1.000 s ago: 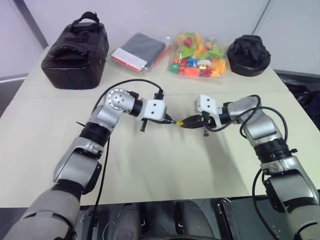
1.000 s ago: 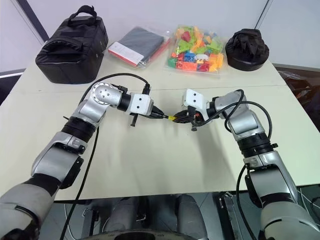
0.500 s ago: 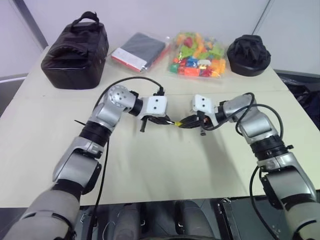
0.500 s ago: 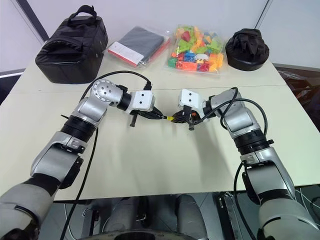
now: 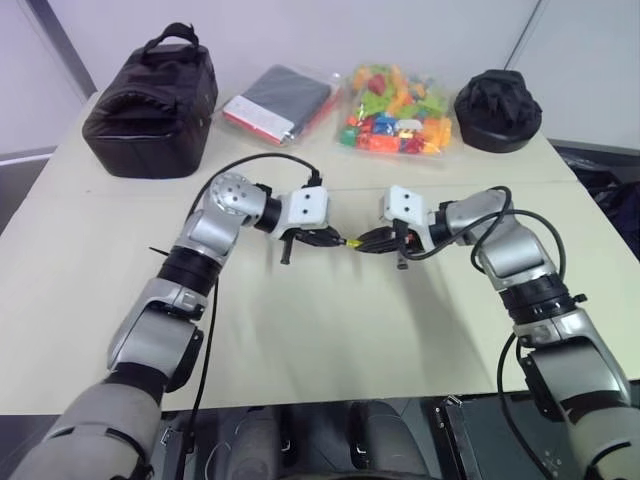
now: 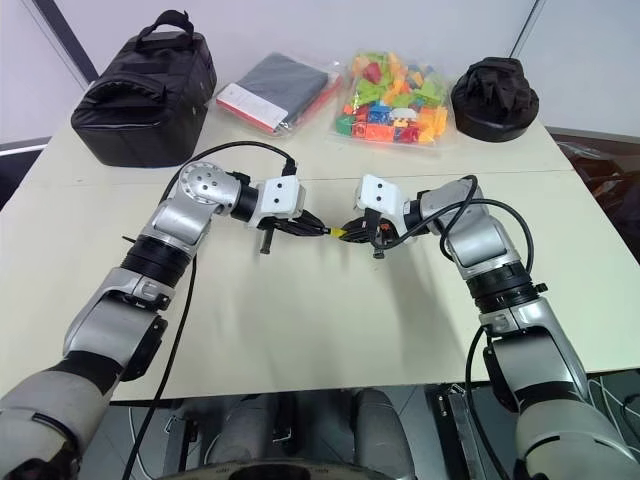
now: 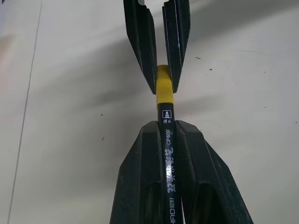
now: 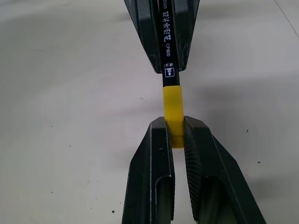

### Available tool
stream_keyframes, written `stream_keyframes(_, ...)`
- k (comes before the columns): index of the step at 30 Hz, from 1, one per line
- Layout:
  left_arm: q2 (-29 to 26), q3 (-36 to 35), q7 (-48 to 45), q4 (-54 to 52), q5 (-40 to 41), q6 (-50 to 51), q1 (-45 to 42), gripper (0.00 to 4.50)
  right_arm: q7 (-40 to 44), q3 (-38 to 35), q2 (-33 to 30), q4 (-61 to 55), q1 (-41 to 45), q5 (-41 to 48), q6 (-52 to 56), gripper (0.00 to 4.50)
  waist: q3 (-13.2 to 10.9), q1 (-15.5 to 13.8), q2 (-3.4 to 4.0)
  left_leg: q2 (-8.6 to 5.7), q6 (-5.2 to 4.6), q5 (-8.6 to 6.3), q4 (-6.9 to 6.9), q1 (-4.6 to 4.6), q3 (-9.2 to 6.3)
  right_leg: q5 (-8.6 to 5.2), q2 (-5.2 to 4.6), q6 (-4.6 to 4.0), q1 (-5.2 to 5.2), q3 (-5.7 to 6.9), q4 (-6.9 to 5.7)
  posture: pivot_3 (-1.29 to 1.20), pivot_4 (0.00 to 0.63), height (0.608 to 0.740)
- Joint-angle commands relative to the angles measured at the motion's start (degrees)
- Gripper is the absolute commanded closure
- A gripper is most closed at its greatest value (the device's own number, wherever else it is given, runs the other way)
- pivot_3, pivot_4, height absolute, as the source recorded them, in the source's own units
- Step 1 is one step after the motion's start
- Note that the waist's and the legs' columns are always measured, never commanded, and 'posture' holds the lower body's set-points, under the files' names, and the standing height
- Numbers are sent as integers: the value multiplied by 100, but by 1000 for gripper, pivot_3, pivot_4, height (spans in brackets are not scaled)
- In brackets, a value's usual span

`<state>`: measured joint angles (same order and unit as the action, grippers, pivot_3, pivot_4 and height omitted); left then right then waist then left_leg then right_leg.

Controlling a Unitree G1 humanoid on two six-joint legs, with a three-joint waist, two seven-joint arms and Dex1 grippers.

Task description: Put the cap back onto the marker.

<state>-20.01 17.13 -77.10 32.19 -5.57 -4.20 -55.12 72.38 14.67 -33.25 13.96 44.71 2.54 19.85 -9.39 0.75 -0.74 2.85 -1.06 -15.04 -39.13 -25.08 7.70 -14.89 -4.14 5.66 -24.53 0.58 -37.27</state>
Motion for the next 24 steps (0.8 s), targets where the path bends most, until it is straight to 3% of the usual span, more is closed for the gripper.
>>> stream_keyframes(1,275,145,-115,-261,246,-191,-44,4500,-174,-194,107,-457,181,206,-83,4455,0,1,0,0,0,0,0,0,0,0,0,0,0,0,0,0,150,740)
stream_keyframes(12,209,79,31,-87,175,-314,-80,4500,-125,-158,-116,-423,122,108,-130,4455,0,-1,0,0,0,0,0,0,0,0,0,0,0,0,0,0,150,740)
stream_keyframes(23,-17,75,120,-43,109,-355,14,4500,-22,-1,-768,-307,-213,-225,-417,4455,0,1,0,-1,-1,-1,-1,-2,-1,0,0,0,-1,0,1,0,150,740)
stream_keyframes(24,-34,82,128,-69,124,-338,37,4500,-43,-13,-780,-308,-224,-219,-407,4049,0,1,0,0,-1,-1,-1,-2,-1,0,1,0,-1,0,0,0,150,740)
